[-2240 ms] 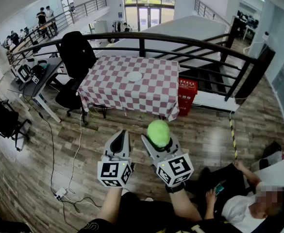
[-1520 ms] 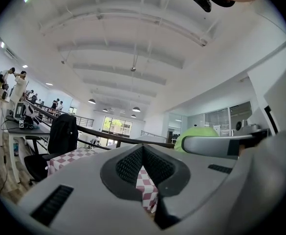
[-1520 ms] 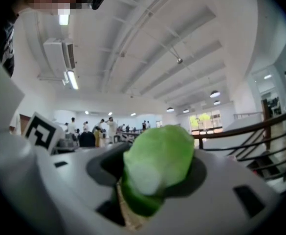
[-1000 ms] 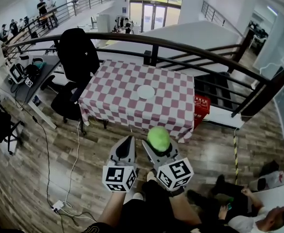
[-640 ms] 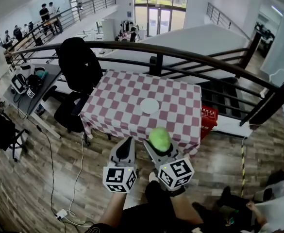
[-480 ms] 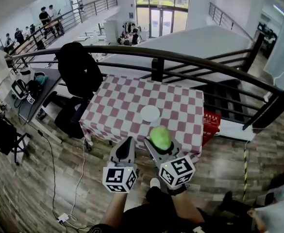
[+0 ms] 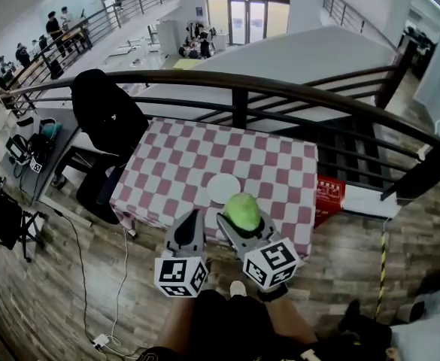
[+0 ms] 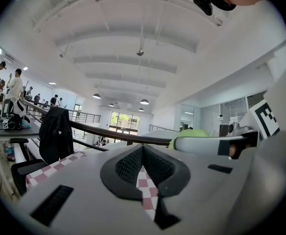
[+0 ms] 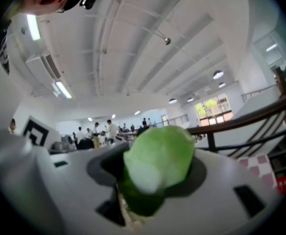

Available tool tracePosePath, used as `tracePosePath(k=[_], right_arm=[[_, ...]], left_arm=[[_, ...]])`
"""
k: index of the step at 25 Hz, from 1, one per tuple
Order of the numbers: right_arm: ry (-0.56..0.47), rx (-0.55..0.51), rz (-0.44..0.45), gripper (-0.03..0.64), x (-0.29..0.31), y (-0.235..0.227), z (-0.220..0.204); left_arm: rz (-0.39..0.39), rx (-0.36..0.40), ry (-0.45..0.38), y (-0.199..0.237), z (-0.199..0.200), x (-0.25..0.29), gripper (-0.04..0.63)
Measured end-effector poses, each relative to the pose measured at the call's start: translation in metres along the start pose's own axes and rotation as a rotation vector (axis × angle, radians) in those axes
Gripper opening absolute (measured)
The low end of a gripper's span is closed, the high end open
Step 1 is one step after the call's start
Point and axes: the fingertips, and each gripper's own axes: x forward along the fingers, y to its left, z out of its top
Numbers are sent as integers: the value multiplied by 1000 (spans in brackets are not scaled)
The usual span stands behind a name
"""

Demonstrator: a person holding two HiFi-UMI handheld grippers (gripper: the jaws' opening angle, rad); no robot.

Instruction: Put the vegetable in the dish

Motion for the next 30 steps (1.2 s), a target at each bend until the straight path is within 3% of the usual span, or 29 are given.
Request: tracePosePath(k=[9,14,23,30], right_arm=[[134,116,-17,224,45,-46,-58],[217,209,-54,224,79,-67,-106],[365,346,-162,224,140,-125,-192],[425,448,-215,224,174,-153,-245]], left_arm=[[2,-46,73,39,-35,46,17],[1,-73,158,76,-71,73,18],[-49,-98,308,130,-129,129,18],[-117,-125,394,139,-170,164,18]])
